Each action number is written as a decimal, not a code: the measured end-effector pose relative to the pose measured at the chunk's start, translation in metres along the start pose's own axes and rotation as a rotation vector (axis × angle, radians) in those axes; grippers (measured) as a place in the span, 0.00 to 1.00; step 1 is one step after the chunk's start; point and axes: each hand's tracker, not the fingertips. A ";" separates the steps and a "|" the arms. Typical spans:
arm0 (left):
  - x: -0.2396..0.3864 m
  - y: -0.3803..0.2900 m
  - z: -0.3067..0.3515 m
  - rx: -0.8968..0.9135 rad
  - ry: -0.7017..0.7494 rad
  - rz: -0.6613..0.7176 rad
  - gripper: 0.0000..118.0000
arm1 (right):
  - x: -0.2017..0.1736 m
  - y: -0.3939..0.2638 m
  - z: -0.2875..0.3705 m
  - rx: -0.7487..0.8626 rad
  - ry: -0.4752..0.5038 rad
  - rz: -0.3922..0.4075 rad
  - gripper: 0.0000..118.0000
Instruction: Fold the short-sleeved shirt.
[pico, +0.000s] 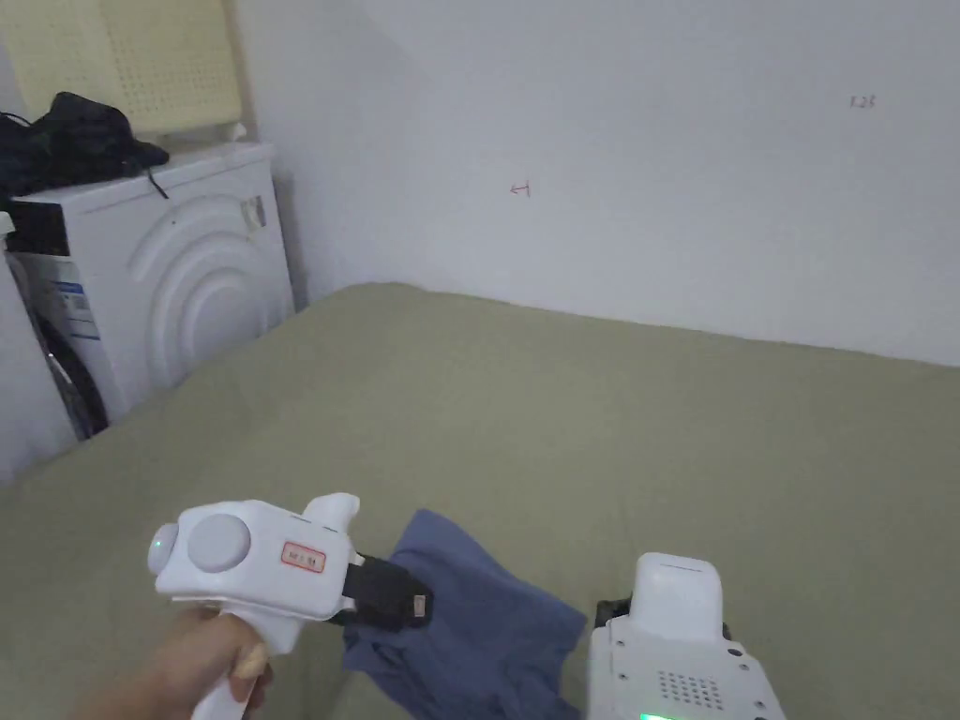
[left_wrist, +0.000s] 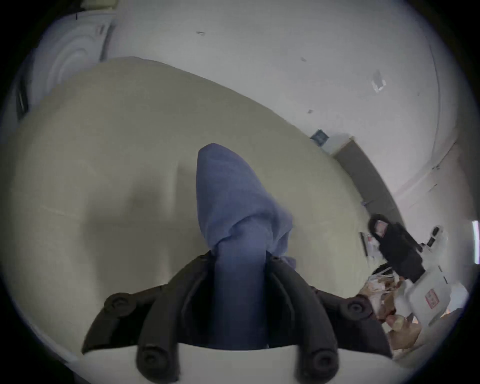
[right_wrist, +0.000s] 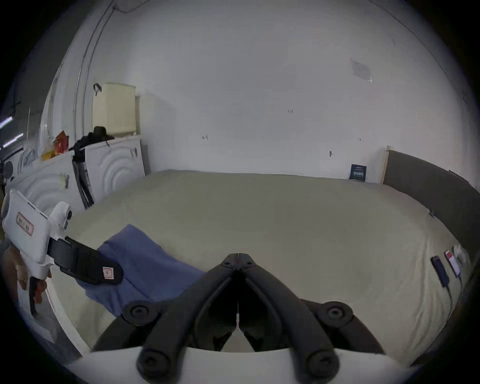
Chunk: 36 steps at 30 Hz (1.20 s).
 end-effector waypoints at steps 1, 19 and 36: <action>-0.018 0.007 0.011 -0.004 0.040 0.001 0.25 | -0.016 0.001 0.000 0.008 -0.001 -0.021 0.00; -0.197 0.019 0.107 0.169 0.834 0.078 0.54 | -0.116 -0.009 -0.027 -0.143 0.217 -0.046 0.00; 0.222 -0.083 0.050 0.644 0.458 -0.275 0.03 | 0.209 0.030 0.094 0.066 0.026 0.025 0.00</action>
